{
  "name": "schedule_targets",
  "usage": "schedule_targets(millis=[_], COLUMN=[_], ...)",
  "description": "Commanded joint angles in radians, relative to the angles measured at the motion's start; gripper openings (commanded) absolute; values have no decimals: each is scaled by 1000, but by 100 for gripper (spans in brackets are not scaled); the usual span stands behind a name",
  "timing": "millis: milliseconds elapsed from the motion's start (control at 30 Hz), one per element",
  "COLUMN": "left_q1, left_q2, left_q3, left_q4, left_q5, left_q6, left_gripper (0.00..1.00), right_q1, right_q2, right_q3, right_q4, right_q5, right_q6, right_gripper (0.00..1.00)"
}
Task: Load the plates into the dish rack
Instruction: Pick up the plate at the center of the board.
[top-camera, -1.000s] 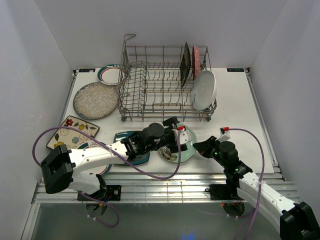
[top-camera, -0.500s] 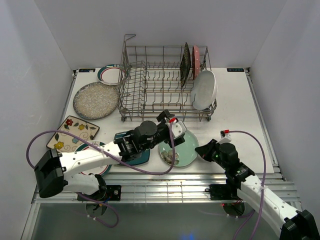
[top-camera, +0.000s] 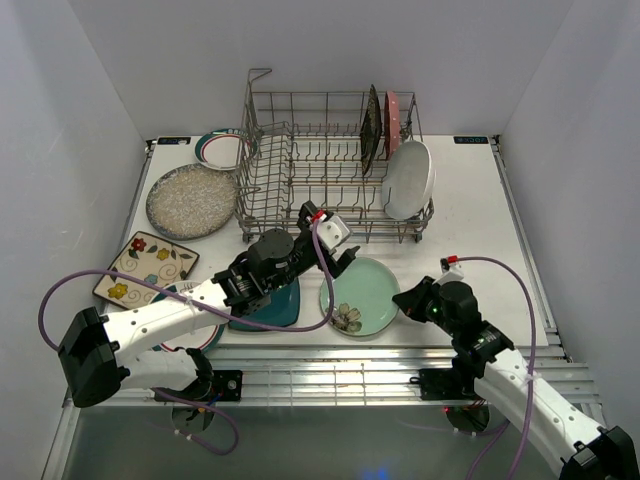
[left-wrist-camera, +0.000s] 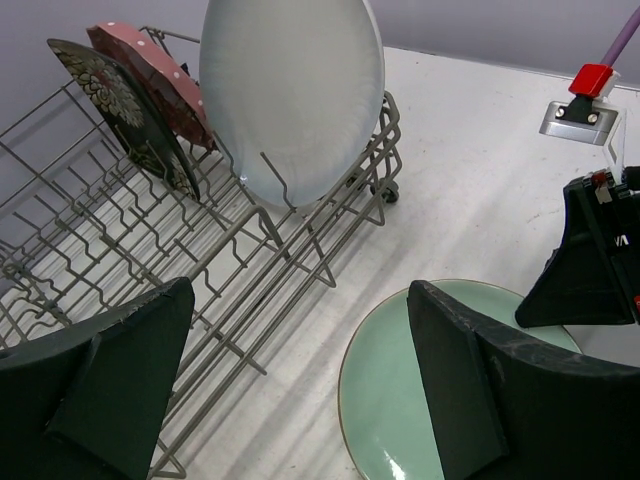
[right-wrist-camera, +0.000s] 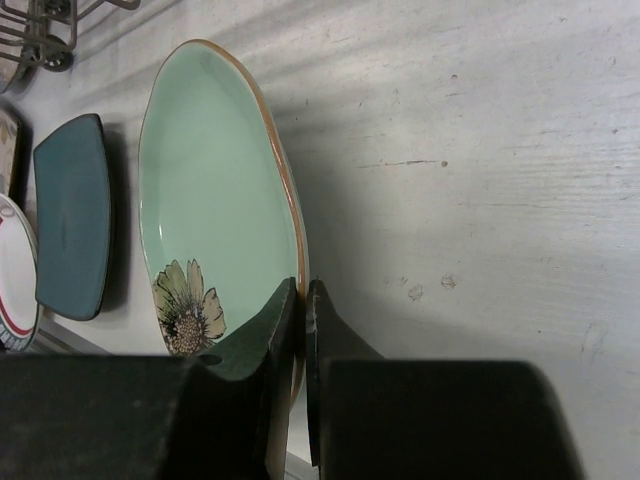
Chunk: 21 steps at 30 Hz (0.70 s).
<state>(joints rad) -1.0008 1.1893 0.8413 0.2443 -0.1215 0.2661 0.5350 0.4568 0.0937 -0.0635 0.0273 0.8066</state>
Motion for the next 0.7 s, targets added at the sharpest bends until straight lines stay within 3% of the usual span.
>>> schedule_targets(millis=[0, 667], left_q1=[11, 165], left_q2=[-43, -102], left_q3=[24, 12], left_q4=[19, 55], left_q5=[-10, 34], left_q6=[-33, -171], left_gripper=[98, 98], right_q1=[3, 3], right_q2=[-21, -27], right_q3=[103, 308], right_q4=[-19, -170], right_q5=[-3, -18], right_q6=[-72, -198], right_gripper=[8, 8])
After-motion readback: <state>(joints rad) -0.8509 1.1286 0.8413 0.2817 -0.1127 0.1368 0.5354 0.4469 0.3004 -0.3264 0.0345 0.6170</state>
